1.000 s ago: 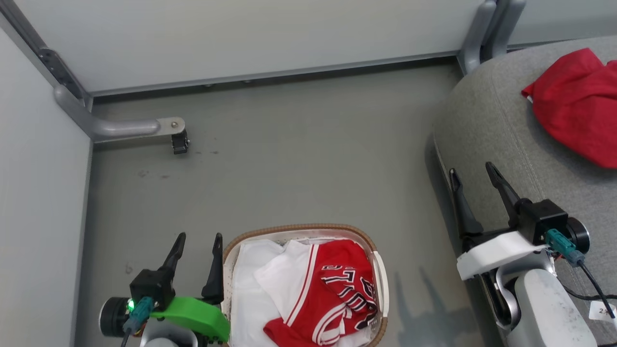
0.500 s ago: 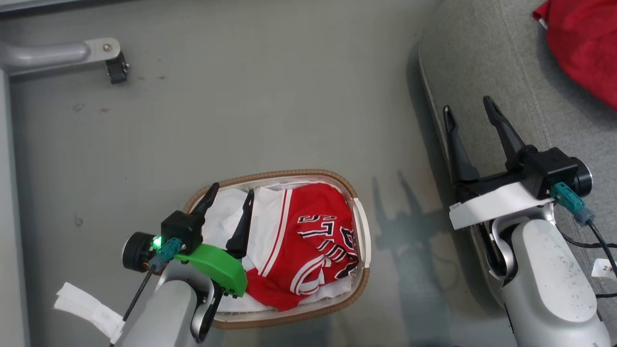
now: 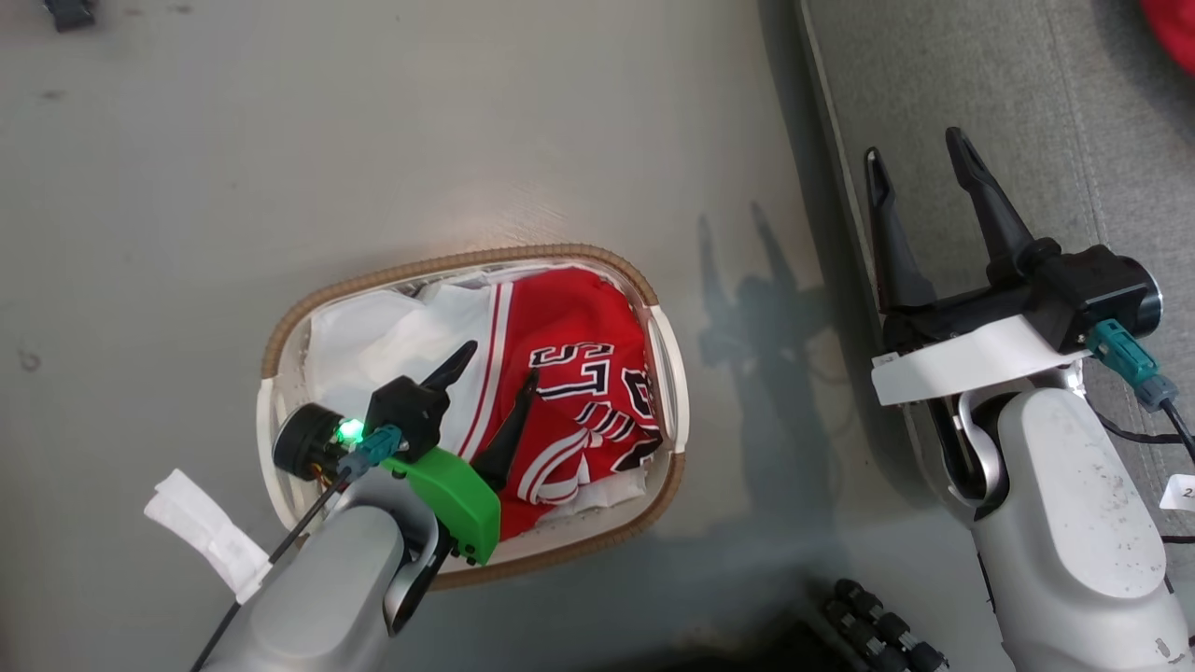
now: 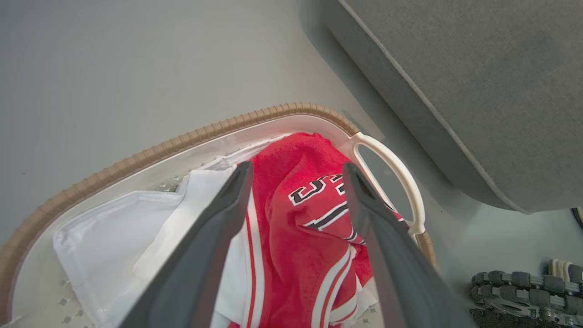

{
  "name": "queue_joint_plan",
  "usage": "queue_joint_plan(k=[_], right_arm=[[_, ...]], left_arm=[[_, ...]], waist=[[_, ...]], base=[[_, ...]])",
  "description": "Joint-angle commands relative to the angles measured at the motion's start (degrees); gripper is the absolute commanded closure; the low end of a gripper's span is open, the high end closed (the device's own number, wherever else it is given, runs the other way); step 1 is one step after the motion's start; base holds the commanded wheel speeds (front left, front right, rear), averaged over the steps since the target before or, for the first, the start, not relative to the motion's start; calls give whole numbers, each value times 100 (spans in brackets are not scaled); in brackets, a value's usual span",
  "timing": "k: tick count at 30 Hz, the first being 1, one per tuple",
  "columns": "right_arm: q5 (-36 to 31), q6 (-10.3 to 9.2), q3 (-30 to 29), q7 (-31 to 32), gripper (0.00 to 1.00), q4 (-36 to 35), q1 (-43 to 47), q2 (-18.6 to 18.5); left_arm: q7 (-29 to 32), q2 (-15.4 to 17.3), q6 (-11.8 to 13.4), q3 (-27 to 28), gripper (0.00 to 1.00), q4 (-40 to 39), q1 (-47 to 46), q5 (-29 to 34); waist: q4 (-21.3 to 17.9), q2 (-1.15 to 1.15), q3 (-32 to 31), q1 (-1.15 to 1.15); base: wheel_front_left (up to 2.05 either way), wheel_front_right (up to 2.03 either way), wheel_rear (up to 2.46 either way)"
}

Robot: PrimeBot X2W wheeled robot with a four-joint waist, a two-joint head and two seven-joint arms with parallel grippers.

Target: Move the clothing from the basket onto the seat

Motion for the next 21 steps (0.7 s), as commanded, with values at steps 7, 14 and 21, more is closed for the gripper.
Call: queue_joint_plan(k=[7,14,21], right_arm=[[-37,-8,-94,-28,0,-107,-33,-13],[-25,-8,-107,-28,0,-194,-84,-14],[-53,-8,-162,-28,0,-286,-49,-14]], left_arm=[[5,181,8,-844,0,160,-609,-332],[5,259,8,-1511,0,450,-1017,-738],[5,238,8,-1914,0,827,-1374,-1297]], waist=[[-171,0,623,-1],[-226,0,924,-1],[-257,0,1198,-1]], base=[[0,0,0],[0,0,0],[0,0,0]])
